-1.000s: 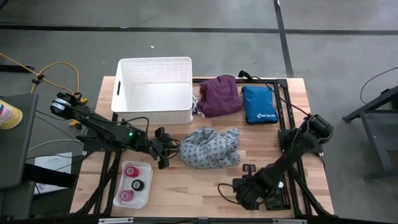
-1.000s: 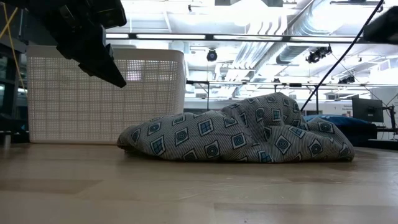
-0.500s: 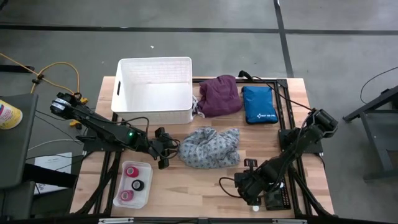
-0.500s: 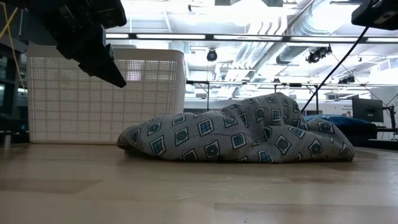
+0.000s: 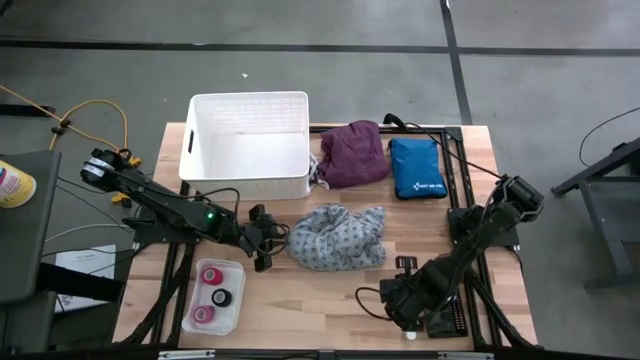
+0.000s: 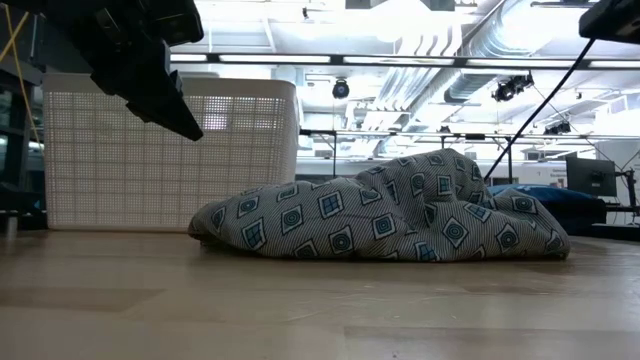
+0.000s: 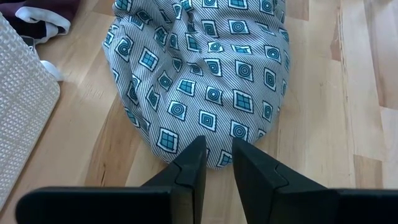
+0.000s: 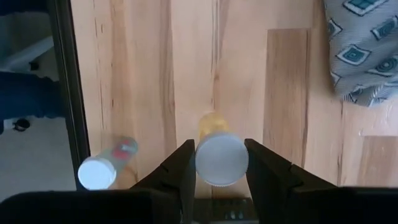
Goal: Pick & place medical supplies in basket/bin
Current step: Put the yellow pill bottle into the black bin
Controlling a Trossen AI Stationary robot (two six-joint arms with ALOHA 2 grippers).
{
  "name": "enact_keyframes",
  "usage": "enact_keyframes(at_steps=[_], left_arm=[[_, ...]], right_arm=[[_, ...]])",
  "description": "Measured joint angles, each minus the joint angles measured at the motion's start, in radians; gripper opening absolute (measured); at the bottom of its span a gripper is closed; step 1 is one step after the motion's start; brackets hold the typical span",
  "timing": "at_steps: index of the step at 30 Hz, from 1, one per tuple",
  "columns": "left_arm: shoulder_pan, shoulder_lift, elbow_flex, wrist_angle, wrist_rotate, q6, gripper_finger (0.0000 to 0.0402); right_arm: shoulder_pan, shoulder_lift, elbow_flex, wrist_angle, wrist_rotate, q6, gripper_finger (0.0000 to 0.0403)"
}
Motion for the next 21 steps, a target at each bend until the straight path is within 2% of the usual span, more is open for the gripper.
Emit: enact_keyframes(at_steps=[11,21], left_arm=[[0.000,0.000,0.000,0.004,0.000,0.000,0.0074],[0.000,0.000,0.000,0.008,0.000,0.000,0.0074]], right_arm=[[0.049,-0.068,0.028,-0.129,0.012,0.059,0.0109],[0.219,-0.077,0.028,-0.192,0.011,0.262,0.0109]])
